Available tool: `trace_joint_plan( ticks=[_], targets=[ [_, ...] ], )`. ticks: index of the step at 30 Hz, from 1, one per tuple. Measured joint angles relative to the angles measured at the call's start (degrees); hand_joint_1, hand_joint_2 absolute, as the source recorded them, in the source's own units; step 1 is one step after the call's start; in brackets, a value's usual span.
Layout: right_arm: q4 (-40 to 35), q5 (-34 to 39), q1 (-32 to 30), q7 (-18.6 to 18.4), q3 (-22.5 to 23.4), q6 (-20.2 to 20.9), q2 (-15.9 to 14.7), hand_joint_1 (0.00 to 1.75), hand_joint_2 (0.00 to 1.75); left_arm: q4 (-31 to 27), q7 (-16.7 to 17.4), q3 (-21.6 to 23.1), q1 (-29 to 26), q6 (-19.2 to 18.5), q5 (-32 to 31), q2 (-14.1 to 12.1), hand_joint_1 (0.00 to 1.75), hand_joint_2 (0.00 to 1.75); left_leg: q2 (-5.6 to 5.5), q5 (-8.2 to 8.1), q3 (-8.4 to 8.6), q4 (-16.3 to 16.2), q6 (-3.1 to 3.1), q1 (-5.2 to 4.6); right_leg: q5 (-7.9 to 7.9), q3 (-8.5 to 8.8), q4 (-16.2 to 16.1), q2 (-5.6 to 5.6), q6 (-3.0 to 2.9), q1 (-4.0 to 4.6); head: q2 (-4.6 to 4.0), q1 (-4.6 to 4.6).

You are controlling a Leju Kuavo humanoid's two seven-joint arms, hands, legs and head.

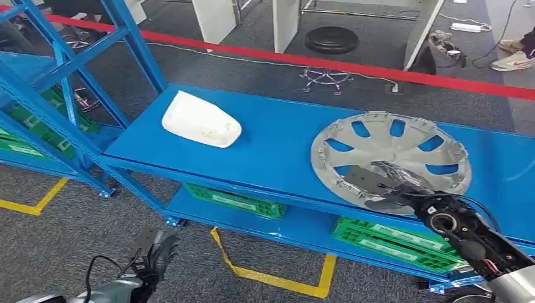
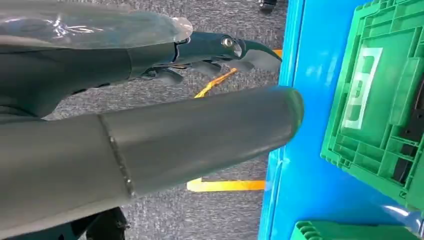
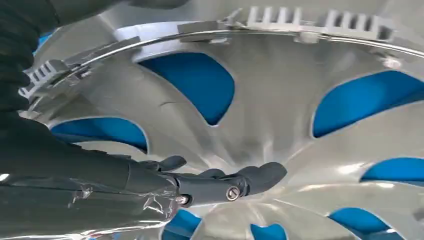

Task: Take the parts from the cabinet and place them on the table.

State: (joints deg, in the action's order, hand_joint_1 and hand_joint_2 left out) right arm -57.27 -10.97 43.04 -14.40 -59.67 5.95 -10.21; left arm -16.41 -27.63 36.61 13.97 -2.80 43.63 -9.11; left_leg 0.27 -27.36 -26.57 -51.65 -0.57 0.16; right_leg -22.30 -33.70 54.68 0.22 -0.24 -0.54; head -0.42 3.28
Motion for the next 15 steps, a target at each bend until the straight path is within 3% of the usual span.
trace_joint_plan(
  ticks=[15],
  targets=[
    [1.38, -1.14, 0.81, 0.0, -0.2, -0.18, 0.92, 0.0, 1.75, 0.0, -0.13, 0.0, 0.08, 0.07, -0.17, 0.0, 0.0, 0.0, 0.02, 0.0, 0.03, 0.0, 0.0, 0.0, 0.0, 0.0, 0.0, 0.03, 0.0, 0.0, 0.0, 0.02]
  ],
)
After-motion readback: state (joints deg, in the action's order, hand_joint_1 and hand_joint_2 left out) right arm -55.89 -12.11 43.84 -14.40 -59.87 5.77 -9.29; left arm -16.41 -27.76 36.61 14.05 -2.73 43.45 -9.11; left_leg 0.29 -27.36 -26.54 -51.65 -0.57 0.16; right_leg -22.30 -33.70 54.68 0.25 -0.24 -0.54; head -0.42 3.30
